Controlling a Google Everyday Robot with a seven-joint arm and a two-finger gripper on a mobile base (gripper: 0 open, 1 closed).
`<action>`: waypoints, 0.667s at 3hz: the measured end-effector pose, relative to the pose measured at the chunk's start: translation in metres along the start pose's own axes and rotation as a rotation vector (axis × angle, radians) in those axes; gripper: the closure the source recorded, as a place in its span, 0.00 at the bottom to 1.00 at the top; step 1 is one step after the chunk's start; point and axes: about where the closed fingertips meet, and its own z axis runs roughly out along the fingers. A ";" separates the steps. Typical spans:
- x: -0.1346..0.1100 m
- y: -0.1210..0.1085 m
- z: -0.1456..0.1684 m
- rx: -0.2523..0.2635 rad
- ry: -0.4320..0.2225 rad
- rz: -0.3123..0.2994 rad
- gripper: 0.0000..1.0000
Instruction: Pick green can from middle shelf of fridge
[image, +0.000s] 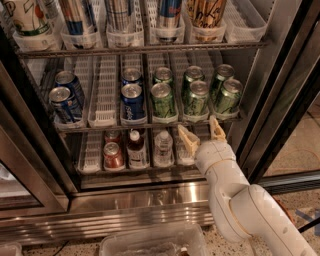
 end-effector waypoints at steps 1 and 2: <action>0.000 0.000 0.001 -0.002 0.000 -0.002 0.24; -0.004 0.001 0.007 -0.008 -0.010 0.001 0.24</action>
Offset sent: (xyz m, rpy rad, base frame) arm 0.0037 0.0031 0.0013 -0.0137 -0.0048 0.0091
